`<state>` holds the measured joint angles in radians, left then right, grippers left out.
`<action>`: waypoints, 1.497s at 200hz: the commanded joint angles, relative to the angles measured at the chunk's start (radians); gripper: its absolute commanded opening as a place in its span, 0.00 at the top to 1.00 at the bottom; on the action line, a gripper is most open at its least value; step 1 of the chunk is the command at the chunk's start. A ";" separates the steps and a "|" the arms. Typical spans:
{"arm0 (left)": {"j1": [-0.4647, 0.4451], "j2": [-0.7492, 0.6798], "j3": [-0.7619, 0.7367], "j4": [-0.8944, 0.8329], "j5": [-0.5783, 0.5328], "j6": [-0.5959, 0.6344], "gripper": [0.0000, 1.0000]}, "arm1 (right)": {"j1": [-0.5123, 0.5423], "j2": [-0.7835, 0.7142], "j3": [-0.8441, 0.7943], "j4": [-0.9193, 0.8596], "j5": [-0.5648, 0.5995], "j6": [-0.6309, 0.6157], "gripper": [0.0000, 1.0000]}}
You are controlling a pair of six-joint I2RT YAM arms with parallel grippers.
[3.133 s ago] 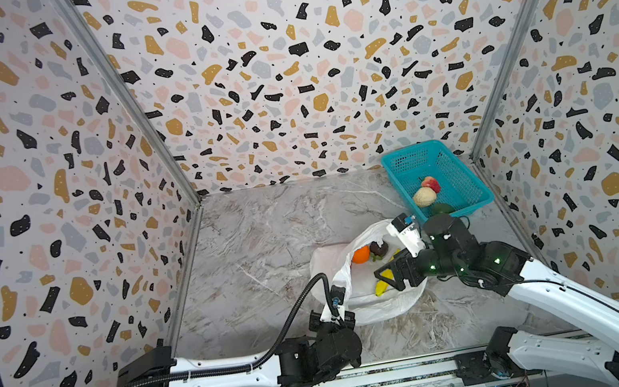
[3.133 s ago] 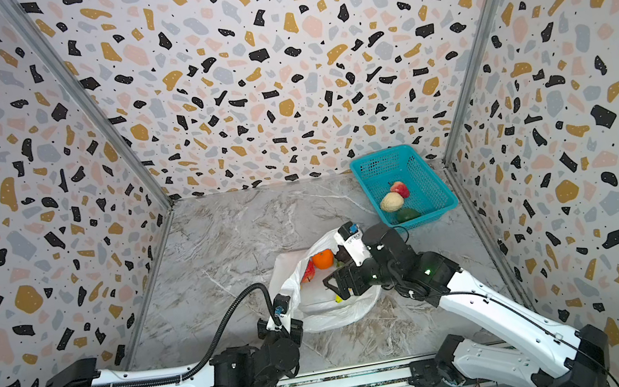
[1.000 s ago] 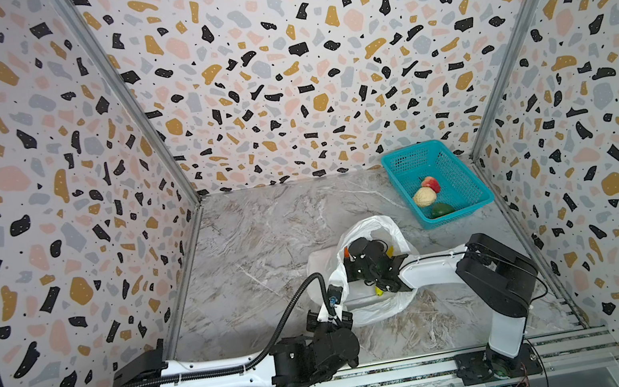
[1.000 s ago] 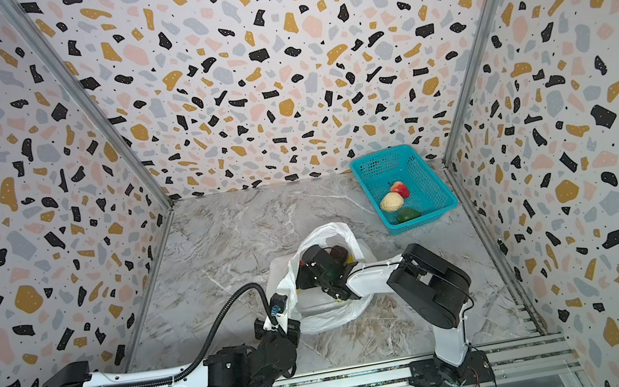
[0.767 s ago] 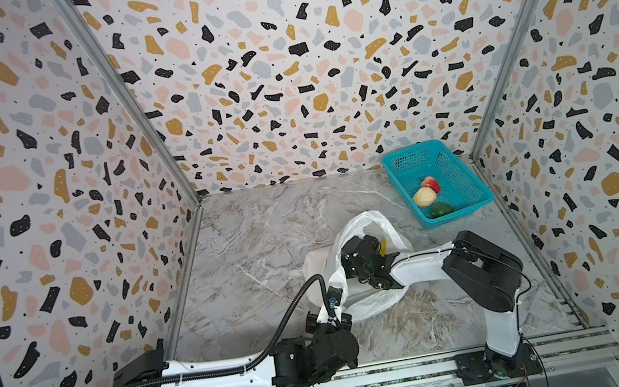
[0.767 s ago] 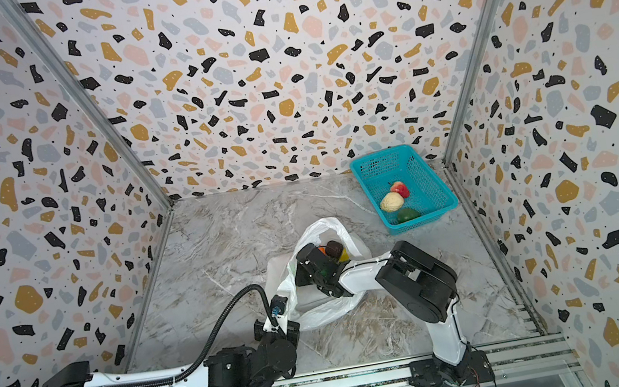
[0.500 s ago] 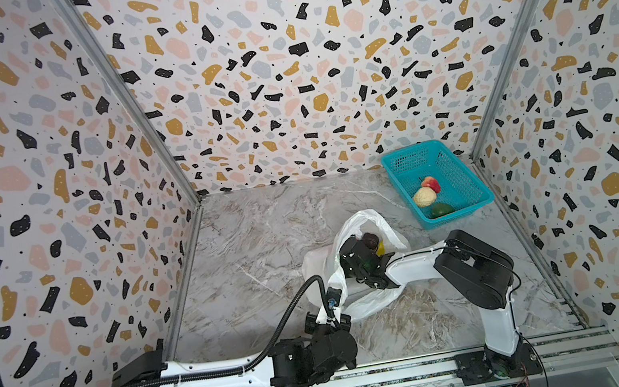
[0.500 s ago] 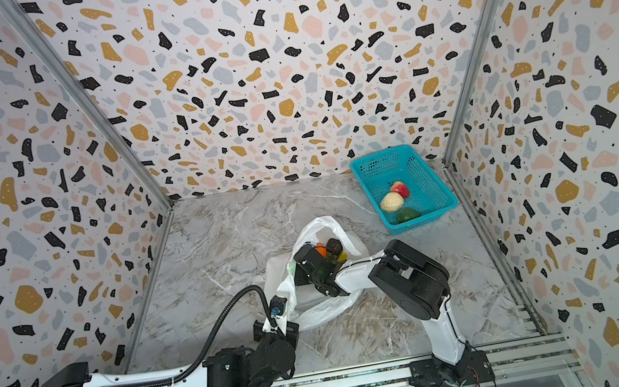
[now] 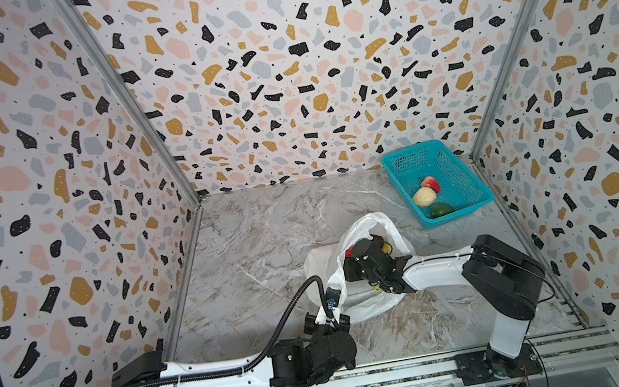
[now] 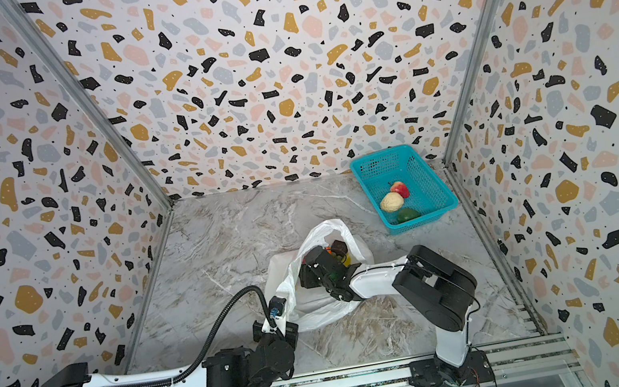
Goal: Untie the knot of the plastic bag and take out the fruit
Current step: 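Grasp the red apple with the right gripper and lift it out, then carry the red apple to the teal basket and open the right gripper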
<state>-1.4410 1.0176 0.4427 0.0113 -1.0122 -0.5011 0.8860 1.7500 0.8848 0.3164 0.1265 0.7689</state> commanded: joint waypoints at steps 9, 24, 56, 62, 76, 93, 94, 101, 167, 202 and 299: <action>0.005 0.028 -0.009 0.062 -0.037 0.004 1.00 | 0.008 -0.108 -0.031 -0.076 -0.024 -0.037 0.49; 0.005 0.037 -0.004 0.071 -0.054 0.008 1.00 | 0.011 -0.157 -0.067 -0.093 -0.043 -0.043 0.49; 0.005 0.035 -0.007 0.085 -0.073 0.011 1.00 | 0.028 -0.267 -0.131 -0.166 -0.070 -0.079 0.49; 0.005 0.037 -0.009 0.087 -0.074 0.011 1.00 | 0.030 -0.287 -0.140 -0.176 -0.080 -0.093 0.49; 0.005 0.039 -0.013 0.096 -0.074 0.013 1.00 | 0.043 -0.330 -0.149 -0.219 -0.086 -0.122 0.49; 0.006 0.047 -0.013 0.104 -0.077 0.015 1.00 | 0.060 -0.385 -0.148 -0.275 -0.091 -0.156 0.48; 0.005 0.046 -0.013 0.104 -0.077 0.015 1.00 | 0.061 -0.389 -0.148 -0.279 -0.092 -0.158 0.49; 0.007 0.051 -0.012 0.109 -0.078 0.019 1.00 | 0.066 -0.413 -0.146 -0.294 -0.097 -0.175 0.49; 0.007 0.070 -0.001 0.125 -0.090 0.021 1.00 | 0.083 -0.613 -0.025 -0.605 -0.107 -0.237 0.48; 0.007 0.073 0.003 0.121 -0.091 0.024 1.00 | 0.080 -0.680 0.073 -0.741 -0.098 -0.257 0.48; 0.007 0.078 0.013 0.121 -0.090 0.035 1.00 | -0.286 -0.697 0.276 -0.789 -0.251 -0.371 0.47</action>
<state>-1.4410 1.0935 0.4404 0.0990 -1.0782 -0.4812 0.6975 1.0653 1.1328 -0.4713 -0.0490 0.4427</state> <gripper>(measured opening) 0.047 0.616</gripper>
